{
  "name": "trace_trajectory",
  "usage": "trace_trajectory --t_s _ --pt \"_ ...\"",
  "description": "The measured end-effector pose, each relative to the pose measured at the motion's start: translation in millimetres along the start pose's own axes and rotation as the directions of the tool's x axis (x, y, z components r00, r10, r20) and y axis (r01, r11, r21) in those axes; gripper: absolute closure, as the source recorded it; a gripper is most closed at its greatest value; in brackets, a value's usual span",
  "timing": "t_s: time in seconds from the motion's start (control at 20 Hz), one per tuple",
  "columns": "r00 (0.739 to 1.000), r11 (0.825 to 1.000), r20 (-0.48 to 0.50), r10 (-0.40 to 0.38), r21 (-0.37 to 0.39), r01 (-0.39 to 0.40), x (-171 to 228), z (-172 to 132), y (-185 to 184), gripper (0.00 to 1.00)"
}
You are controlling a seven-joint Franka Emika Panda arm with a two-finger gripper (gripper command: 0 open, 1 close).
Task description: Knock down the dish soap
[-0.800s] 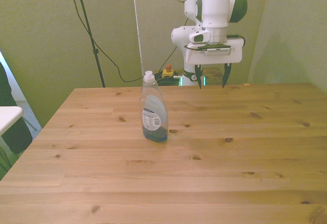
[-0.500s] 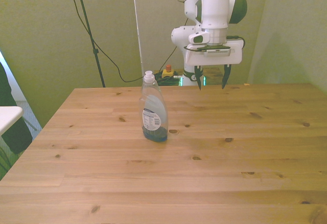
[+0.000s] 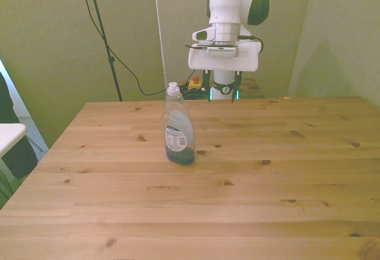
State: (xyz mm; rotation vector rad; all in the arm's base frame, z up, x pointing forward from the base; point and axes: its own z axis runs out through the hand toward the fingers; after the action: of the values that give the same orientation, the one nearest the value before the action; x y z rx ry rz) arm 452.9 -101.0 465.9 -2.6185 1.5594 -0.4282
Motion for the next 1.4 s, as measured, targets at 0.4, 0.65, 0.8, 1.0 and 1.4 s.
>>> trace_trajectory --t_s 0.4,0.65,0.8,1.0,1.4 --pt "0.997 0.996 -0.016 0.076 -0.045 -0.076 56.5 24.8 -6.3 1.00" --pt "0.994 0.993 -0.027 0.105 -0.056 -0.106 75.2 33.5 -12.2 1.00" --pt "0.992 0.991 -0.040 0.124 -0.050 -0.126 89.8 31.2 -16.1 1.00" --pt "0.984 0.985 -0.067 0.167 -0.033 -0.170 118.4 29.8 -29.4 1.00" --pt "0.958 0.965 -0.110 0.263 0.023 -0.262 181.0 64.5 -62.1 1.00"
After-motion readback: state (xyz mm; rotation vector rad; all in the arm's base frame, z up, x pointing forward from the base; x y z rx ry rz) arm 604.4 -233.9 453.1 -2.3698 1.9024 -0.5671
